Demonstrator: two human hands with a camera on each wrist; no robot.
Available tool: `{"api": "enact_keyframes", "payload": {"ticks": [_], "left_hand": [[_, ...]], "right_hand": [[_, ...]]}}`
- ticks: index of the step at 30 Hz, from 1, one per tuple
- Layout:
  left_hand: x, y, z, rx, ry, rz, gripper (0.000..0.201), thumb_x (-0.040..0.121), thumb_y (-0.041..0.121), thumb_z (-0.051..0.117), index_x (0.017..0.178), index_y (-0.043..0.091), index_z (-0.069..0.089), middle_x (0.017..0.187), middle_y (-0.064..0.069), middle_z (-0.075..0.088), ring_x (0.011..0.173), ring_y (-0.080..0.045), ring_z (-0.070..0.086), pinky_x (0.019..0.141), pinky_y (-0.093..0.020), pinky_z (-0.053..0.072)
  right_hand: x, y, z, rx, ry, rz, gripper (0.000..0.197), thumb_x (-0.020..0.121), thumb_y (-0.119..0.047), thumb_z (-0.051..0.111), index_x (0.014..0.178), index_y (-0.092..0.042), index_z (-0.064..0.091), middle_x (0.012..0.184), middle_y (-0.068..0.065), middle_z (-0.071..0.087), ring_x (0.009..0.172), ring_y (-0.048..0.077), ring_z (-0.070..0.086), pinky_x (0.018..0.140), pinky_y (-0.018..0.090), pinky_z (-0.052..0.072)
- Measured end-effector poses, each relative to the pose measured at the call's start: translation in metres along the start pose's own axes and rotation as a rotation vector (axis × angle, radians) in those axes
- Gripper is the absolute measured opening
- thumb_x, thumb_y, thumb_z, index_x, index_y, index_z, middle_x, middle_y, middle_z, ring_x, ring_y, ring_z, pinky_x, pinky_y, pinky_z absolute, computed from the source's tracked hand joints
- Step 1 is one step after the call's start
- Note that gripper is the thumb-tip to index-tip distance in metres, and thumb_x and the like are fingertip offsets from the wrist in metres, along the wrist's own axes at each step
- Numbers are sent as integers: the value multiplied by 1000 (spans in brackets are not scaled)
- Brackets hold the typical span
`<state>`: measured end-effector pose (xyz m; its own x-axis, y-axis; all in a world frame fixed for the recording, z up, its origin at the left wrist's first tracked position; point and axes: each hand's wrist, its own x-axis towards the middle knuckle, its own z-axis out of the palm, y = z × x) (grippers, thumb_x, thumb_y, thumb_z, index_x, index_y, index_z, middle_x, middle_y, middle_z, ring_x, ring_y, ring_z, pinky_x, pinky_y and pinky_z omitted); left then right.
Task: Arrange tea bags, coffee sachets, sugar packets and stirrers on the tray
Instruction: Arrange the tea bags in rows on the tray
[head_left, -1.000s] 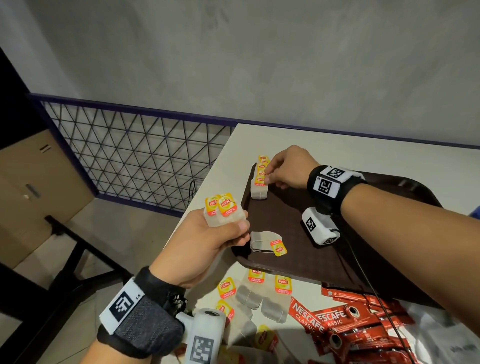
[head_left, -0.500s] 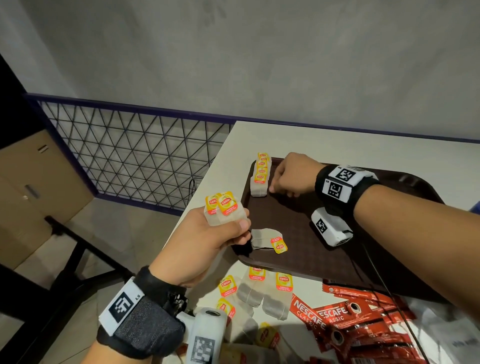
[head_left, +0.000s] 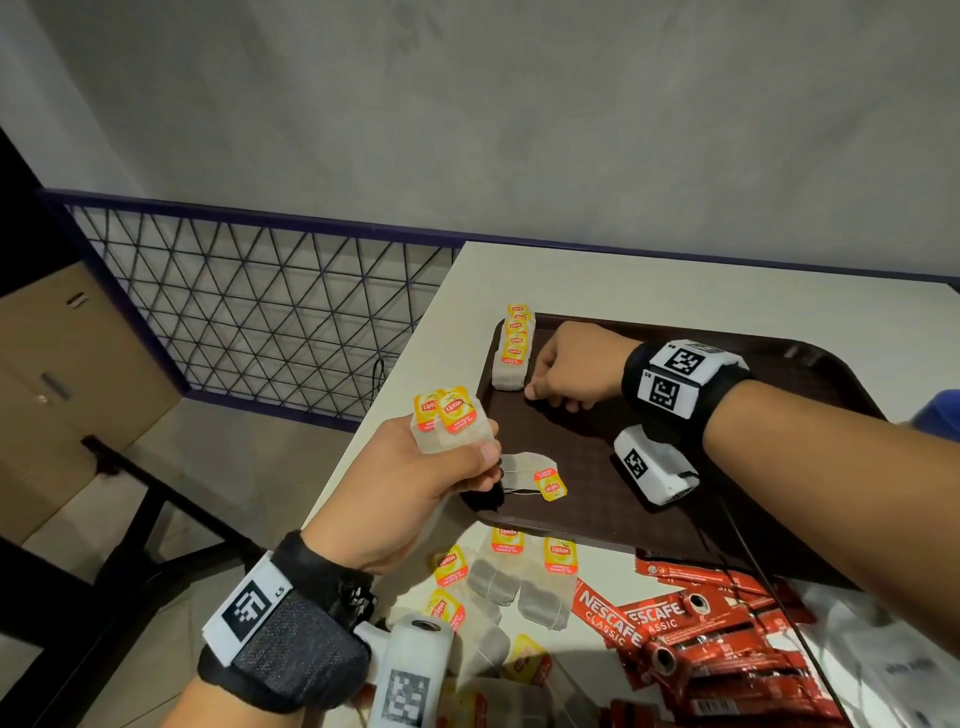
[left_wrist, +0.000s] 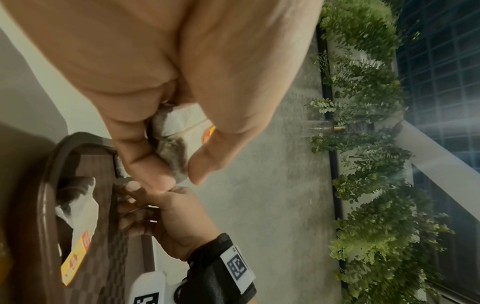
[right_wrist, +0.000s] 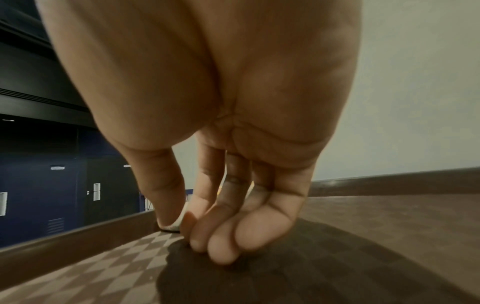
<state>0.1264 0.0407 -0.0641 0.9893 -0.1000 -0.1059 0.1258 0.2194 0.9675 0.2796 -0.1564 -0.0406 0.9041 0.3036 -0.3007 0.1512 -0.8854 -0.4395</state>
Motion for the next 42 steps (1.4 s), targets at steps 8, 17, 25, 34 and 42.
{"api": "enact_keyframes", "payload": {"ticks": [8, 17, 25, 34, 42], "left_hand": [[-1, 4, -2, -2, -10, 18, 22, 92, -18, 55, 108, -7, 66, 88, -17, 70, 73, -22, 68, 70, -23, 58], [1, 8, -3, -34, 74, -13, 24, 94, -13, 56, 117, -19, 56, 96, -26, 69, 69, -26, 66, 62, -23, 57], [-1, 9, -5, -9, 72, -69, 26, 95, -12, 56, 118, -4, 63, 100, -19, 77, 69, -23, 68, 59, -22, 58], [-1, 6, -4, 60, -35, -37, 19, 94, -8, 65, 113, -3, 66, 91, -19, 65, 71, -25, 61, 60, -23, 56], [-11, 3, 5, 5, -304, -35, 28, 79, 1, 74, 107, 1, 70, 96, -15, 74, 81, -21, 70, 66, -25, 58]], "right_hand": [[-62, -7, 9, -126, -98, -132, 29, 85, -49, 81, 102, -26, 77, 81, -12, 71, 71, 2, 63, 68, 21, 46], [-81, -15, 25, -252, -156, -220, 30, 82, -34, 86, 107, -27, 71, 106, -5, 65, 93, 12, 62, 79, 27, 51], [-85, -20, 17, -123, -118, -228, 10, 86, -16, 79, 87, -24, 74, 80, -8, 71, 70, 4, 62, 68, 25, 53], [-121, -41, -15, -16, -115, -369, 14, 95, -19, 72, 97, -31, 80, 92, -14, 74, 88, 1, 67, 77, 19, 55], [-137, -49, -20, 193, 4, -420, 11, 90, -15, 81, 98, -23, 79, 87, 0, 76, 78, 36, 73, 72, 48, 63]]}}
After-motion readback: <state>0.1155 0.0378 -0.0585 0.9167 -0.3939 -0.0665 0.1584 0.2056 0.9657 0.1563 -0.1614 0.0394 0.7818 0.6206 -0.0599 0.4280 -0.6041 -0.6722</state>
